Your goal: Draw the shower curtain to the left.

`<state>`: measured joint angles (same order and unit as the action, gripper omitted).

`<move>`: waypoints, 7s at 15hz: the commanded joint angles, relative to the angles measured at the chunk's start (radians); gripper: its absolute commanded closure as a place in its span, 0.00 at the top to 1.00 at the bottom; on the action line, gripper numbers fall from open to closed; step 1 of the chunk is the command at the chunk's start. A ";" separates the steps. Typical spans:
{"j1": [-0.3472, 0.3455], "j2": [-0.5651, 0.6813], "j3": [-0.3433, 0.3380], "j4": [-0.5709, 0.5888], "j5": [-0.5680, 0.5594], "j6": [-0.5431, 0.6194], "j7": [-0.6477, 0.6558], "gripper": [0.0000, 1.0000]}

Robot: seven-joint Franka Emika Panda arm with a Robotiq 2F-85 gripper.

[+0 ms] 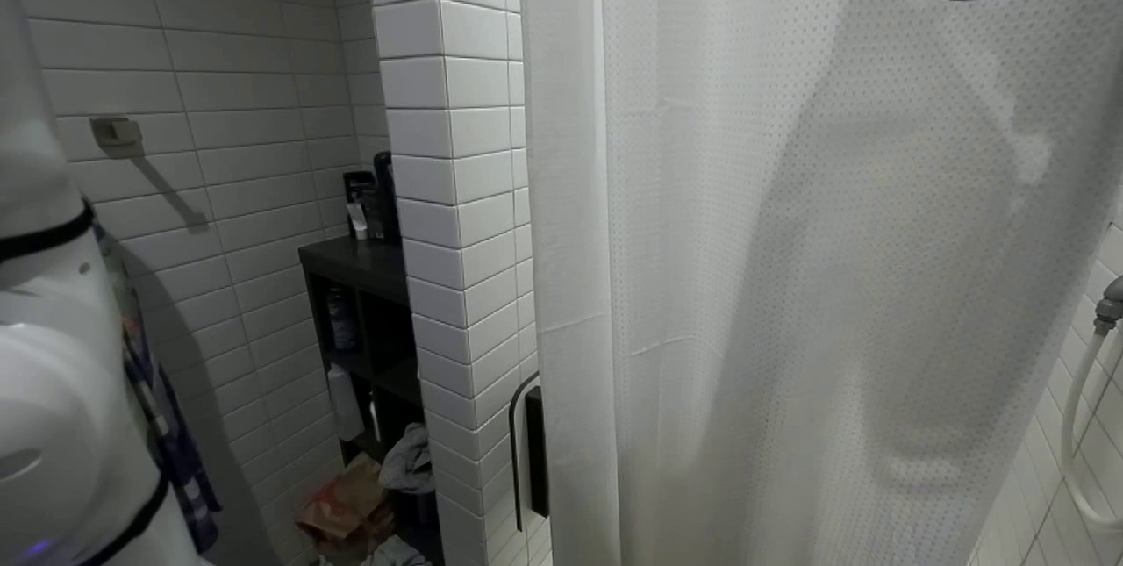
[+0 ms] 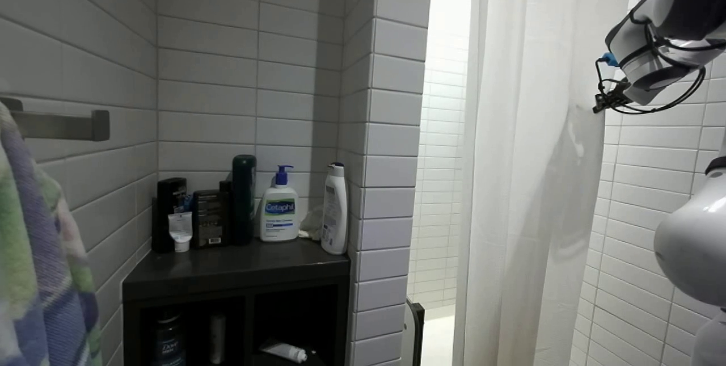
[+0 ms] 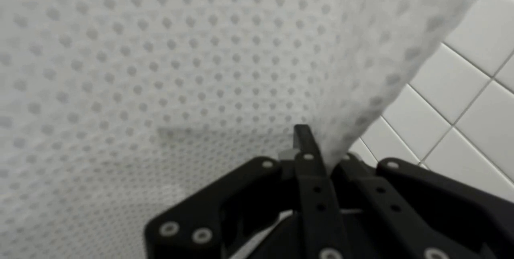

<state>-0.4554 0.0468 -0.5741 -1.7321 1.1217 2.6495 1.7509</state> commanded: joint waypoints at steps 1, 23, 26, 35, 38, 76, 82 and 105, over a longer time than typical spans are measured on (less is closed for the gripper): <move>-0.016 -0.031 0.030 0.005 0.028 -0.057 -0.115 0.00; -0.009 -0.201 0.046 -0.110 0.010 -0.564 -1.172 0.00; 0.029 -0.280 0.151 -0.173 -0.089 -0.448 -1.176 0.00; 0.175 -0.511 0.524 -0.432 -0.296 -0.019 -1.043 0.00; 0.220 -0.567 0.626 -0.510 -0.365 0.090 -1.008 0.00; 0.197 -0.874 0.583 -0.769 -0.678 -0.155 -0.872 1.00; 0.156 -0.912 0.549 -0.728 -0.808 -0.500 -0.847 1.00; 0.187 -0.762 0.490 -0.551 -1.064 -1.168 -1.324 1.00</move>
<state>-0.2859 -0.7953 -0.1019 -2.3647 0.0989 1.5455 0.5212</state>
